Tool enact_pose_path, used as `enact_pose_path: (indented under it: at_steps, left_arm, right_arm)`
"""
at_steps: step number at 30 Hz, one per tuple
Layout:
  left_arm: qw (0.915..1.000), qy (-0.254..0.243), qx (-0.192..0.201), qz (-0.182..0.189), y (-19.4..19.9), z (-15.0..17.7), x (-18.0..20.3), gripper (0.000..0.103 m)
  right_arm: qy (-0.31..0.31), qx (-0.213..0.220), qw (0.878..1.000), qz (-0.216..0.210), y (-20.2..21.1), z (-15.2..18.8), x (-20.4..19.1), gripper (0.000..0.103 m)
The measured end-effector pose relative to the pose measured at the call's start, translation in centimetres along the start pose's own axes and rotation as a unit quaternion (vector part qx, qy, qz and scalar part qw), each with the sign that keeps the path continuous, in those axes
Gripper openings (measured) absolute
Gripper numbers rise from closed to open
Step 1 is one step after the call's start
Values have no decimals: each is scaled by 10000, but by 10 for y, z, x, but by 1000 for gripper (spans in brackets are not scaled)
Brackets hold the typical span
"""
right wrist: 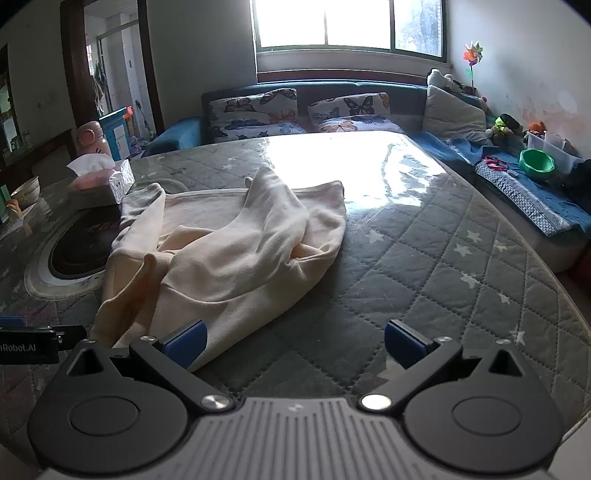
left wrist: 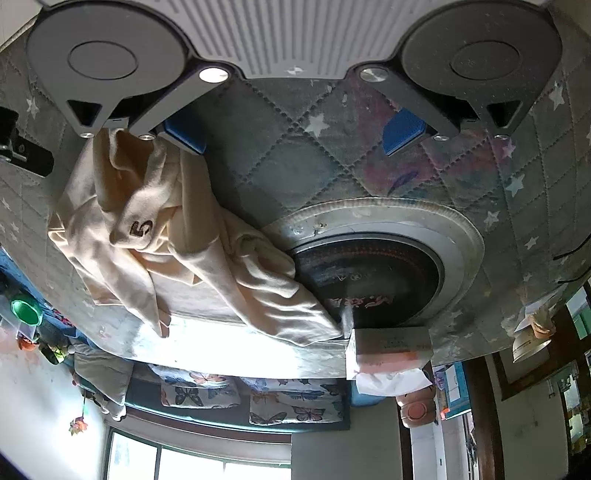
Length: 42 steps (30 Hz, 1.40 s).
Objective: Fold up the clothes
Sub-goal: 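Move both grippers toward the crumpled cream sweatshirt on the table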
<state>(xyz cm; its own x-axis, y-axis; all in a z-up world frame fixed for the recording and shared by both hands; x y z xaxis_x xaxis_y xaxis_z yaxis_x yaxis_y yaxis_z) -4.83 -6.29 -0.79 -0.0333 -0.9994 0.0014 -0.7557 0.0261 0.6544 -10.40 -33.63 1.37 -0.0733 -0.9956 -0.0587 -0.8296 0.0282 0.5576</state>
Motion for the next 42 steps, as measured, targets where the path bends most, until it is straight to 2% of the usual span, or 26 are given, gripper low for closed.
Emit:
enact_pose_path:
  at_steps: [25,42]
  left_arm:
    - [9999,-116,6,65,14,8,7,103]
    - [9996,-231,-63,128,4,3,13,103]
  right_arm:
    - [128,10,9998,-154,13,4,-14,103]
    - [240,-83,9994,-228,1,5,-19,103]
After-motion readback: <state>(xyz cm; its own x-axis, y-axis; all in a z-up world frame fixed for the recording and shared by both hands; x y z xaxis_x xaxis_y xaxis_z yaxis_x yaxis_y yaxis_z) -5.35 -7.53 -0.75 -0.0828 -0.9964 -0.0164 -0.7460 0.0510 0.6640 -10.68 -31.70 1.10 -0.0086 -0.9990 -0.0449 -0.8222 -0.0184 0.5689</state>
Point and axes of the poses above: each gripper's, at about its wrist camera, not at the fingertips, and y roughly against the way its jaws point, x to its right, z to its underside, the point moved 4 cm from there along -y, roughly the way its jaws point, and after that the axes turned 8 degrees about x, right-handed, at the moved point
